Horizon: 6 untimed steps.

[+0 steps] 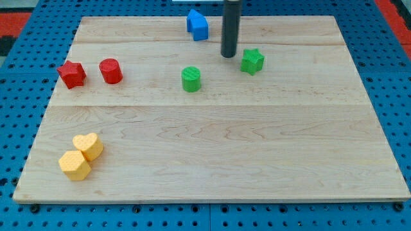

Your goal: Push the green star towards bottom right

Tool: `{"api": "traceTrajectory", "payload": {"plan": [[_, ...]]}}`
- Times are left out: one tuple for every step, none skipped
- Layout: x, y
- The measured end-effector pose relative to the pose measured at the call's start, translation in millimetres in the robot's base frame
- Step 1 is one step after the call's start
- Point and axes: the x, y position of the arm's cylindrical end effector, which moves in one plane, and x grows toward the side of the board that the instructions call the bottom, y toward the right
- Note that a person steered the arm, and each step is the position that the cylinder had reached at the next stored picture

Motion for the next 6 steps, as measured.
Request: {"api": "traceTrajectory", "payload": {"plan": [[29.8,76.1],[128.9,92.8],[171.2,105.9],[126.8,84.1],[127.5,138.4],[162.7,147.4]]}}
